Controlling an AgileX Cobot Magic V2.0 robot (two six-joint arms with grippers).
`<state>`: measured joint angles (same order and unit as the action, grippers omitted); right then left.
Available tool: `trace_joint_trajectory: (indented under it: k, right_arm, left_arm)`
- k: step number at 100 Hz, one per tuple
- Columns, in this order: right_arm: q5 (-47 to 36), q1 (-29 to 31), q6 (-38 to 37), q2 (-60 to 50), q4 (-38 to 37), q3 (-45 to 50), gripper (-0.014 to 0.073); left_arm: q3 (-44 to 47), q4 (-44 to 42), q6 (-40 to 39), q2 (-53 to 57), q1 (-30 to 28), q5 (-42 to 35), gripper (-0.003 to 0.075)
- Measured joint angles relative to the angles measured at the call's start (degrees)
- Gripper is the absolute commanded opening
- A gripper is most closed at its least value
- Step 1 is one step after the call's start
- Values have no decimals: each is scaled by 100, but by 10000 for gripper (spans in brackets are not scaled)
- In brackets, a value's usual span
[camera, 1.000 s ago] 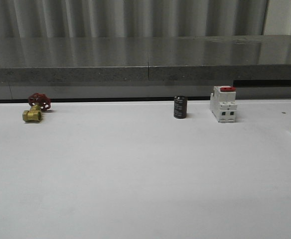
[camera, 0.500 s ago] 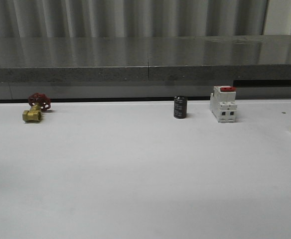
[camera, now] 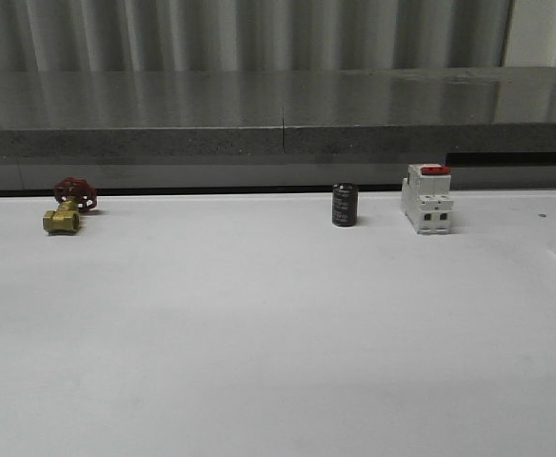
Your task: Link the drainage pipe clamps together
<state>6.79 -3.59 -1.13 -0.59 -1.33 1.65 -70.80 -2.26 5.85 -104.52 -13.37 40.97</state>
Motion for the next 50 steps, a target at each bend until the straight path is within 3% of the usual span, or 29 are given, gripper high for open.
trace_joint_trajectory:
  k: [50]
  right_arm:
    - [0, 0, 0, 0, 0, 0, -67]
  left_arm:
    - [-187, -36, 153, -736, -184, -480, 566]
